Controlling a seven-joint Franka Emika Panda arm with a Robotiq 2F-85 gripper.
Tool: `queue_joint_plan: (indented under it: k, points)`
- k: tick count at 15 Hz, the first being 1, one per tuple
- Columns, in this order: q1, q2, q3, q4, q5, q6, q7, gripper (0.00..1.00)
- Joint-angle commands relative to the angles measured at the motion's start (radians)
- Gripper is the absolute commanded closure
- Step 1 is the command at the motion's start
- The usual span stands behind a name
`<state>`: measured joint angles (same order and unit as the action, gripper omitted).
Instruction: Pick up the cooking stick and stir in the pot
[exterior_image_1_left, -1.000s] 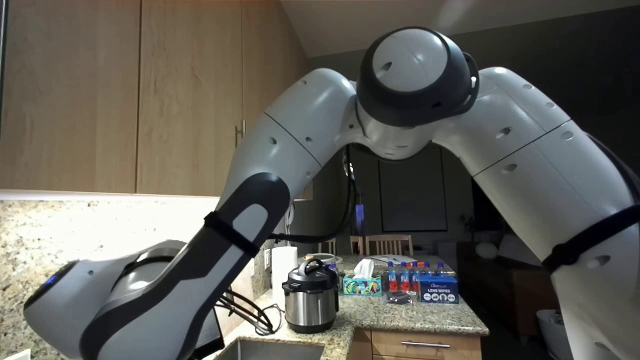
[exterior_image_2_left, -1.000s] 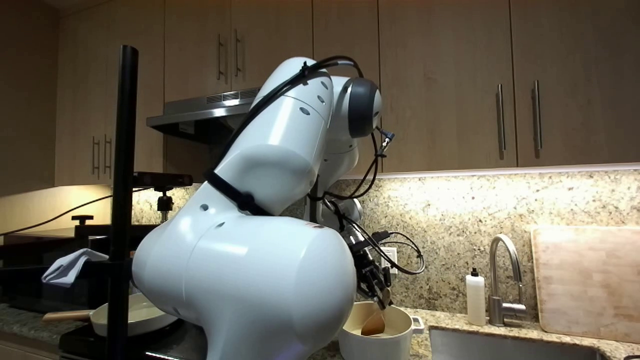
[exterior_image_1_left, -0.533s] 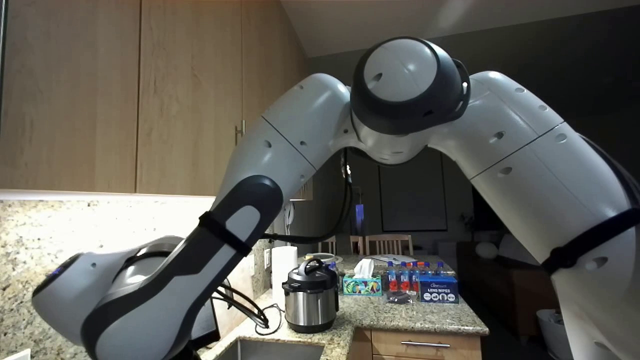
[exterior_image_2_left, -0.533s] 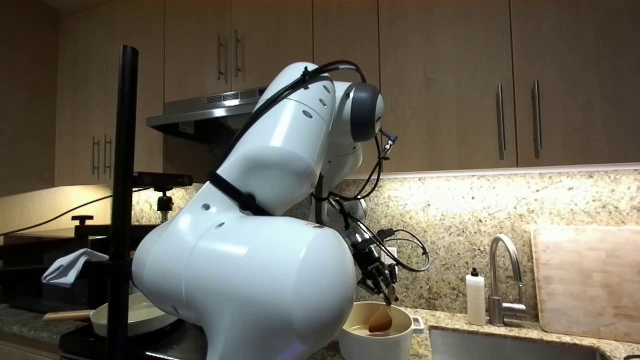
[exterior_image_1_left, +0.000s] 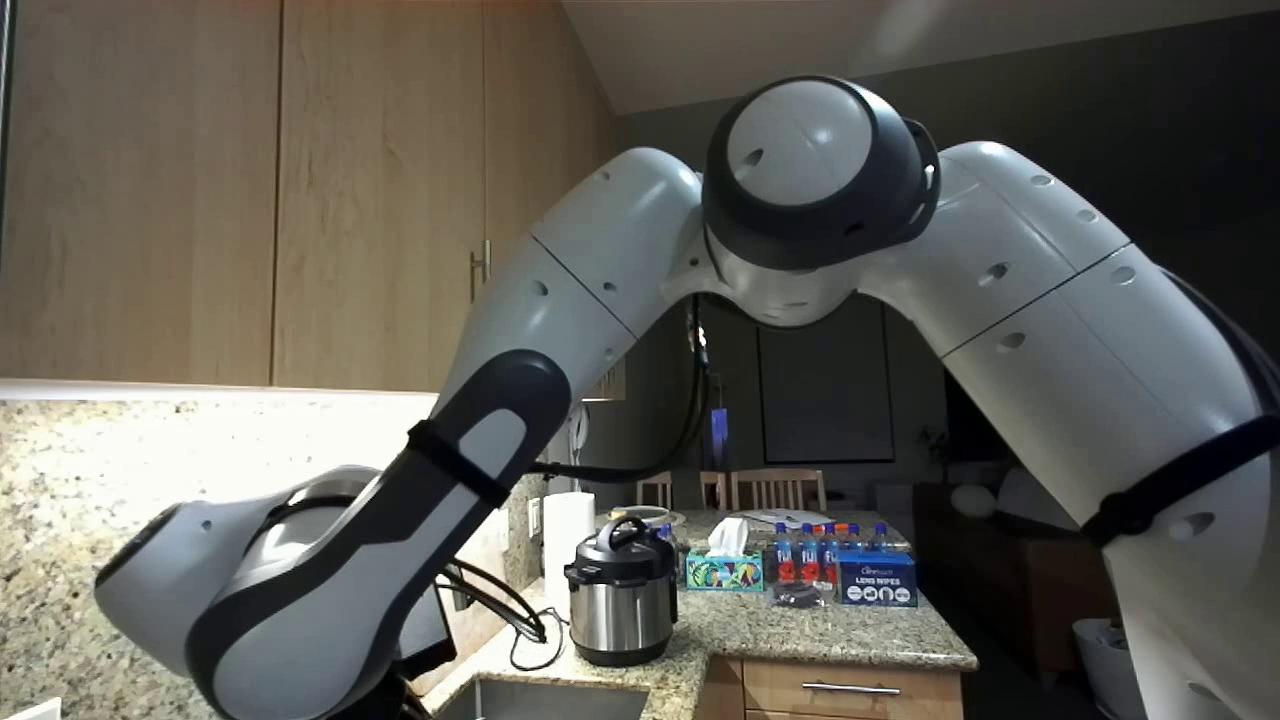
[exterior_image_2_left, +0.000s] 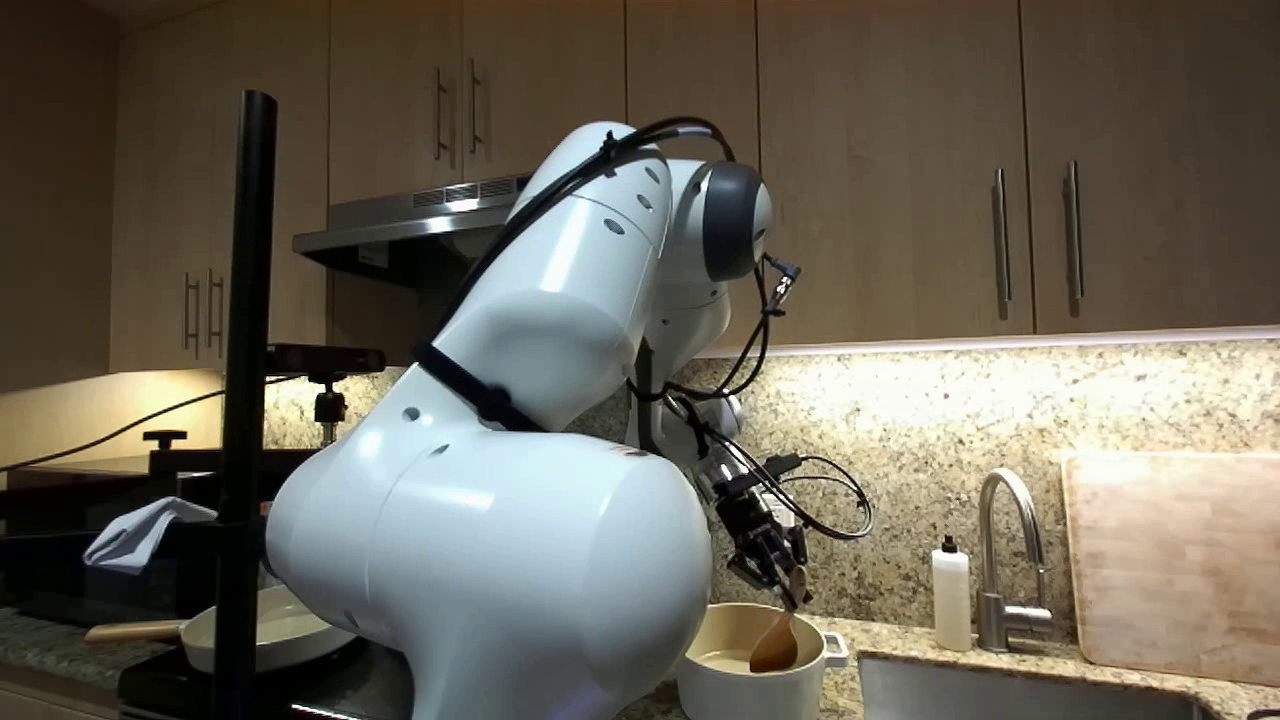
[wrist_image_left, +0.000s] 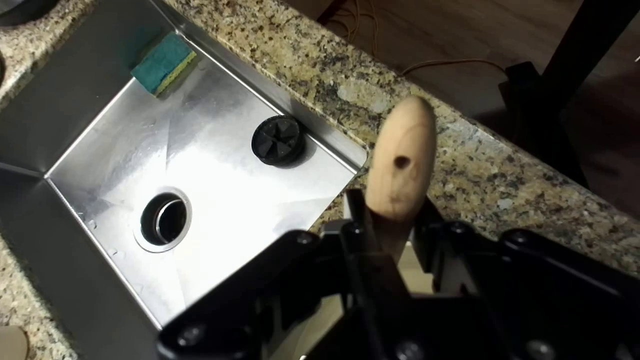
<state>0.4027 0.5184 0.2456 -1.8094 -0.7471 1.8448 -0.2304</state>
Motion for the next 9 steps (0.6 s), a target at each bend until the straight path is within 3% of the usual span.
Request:
queue_joint_plan:
  k: [1,9]
  points:
    - [-0.012,-0.036,0.017,-0.033,0.031,-0.049,-0.034,0.91]
    - [0.007,0.012,0.035,0.005,0.126,-0.032,0.019,0.91]
